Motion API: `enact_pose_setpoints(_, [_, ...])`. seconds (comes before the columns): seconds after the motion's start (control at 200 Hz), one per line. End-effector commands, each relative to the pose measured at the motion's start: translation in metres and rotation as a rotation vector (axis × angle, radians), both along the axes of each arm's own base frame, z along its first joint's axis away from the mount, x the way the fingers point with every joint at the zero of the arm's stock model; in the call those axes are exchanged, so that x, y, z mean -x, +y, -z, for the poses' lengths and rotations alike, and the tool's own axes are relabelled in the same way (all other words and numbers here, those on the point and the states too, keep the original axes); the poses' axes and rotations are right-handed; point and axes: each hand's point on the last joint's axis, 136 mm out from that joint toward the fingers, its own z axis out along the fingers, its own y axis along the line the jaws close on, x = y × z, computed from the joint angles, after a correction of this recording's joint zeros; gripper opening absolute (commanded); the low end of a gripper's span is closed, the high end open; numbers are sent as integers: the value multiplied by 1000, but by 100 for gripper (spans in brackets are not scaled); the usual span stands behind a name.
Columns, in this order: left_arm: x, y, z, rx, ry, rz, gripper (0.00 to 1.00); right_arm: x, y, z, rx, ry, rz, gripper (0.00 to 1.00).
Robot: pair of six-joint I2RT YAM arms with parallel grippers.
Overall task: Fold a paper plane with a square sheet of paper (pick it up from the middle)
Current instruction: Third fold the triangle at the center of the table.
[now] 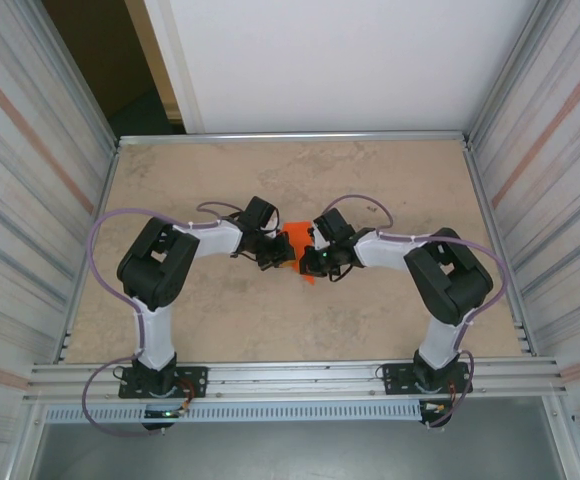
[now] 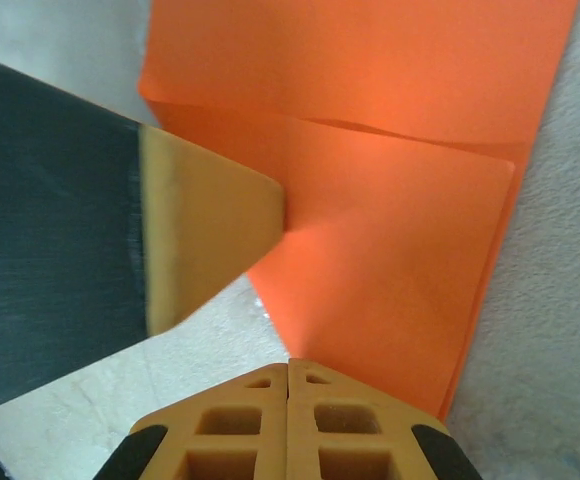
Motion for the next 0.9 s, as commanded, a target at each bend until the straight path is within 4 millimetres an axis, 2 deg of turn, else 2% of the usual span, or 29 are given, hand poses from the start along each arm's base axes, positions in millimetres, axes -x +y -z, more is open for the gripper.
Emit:
enact_pose_setpoints(0.0, [11, 28, 34, -142, 77, -34, 1, 1, -4, 8, 34, 34, -1, 3])
enact_pose_setpoints(0.316, [15, 28, 33, -121, 53, -17, 1, 9, -18, 25, 79, 90, 4, 3])
enact_pose_setpoints(0.396, [15, 29, 33, -125, 52, -15, 1, 9, -14, 17, 43, 83, -4, 3])
enact_pose_setpoints(0.571, [17, 30, 33, -126, 51, -11, 1, -4, 1, -20, -60, -2, -1, 4])
enact_pose_setpoints(0.641, [17, 31, 34, -130, 49, -8, 1, -7, 4, -24, -77, -18, 1, 4])
enact_pose_setpoints(0.892, [15, 28, 32, -118, 52, -2, 1, -8, -2, -2, -33, 28, 24, 4])
